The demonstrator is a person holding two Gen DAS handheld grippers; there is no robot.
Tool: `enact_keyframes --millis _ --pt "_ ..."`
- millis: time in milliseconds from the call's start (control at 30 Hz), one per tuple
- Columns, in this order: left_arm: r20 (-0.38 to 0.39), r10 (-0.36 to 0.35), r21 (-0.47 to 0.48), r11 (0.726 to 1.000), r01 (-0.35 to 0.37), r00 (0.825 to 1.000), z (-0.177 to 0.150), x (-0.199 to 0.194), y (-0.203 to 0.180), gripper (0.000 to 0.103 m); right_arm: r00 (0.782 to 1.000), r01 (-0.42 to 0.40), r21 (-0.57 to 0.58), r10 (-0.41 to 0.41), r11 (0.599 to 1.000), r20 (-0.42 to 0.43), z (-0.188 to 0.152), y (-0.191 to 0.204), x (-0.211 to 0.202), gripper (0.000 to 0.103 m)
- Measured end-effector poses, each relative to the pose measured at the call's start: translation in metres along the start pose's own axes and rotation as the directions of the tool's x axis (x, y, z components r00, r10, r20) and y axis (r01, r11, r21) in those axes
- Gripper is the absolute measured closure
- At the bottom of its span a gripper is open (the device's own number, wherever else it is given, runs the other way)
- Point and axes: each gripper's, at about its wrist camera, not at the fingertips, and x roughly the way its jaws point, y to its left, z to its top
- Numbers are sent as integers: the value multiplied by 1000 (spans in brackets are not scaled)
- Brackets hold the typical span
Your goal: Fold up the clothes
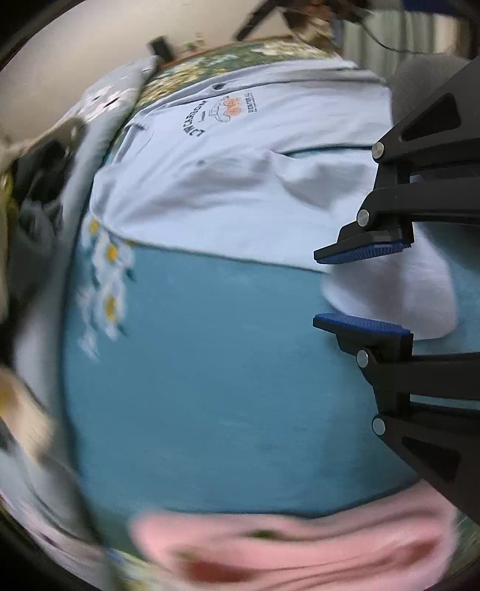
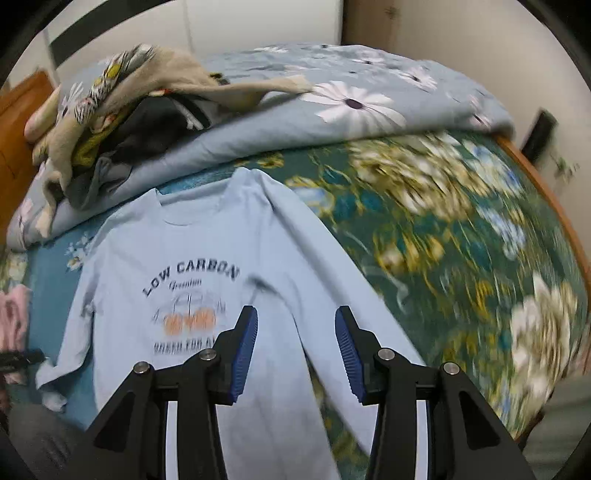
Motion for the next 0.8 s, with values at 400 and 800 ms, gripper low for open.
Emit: enact_keyframes --millis 400,800 --pt "-21 -2 -55 998 1 1000 -35 20 -9 74 998 -43 131 38 990 40 -47 2 -51 58" --pt "269 232 -27 972 -233 935 2 -85 3 100 998 -28 165 18 986 59 -58 -11 -67 58"
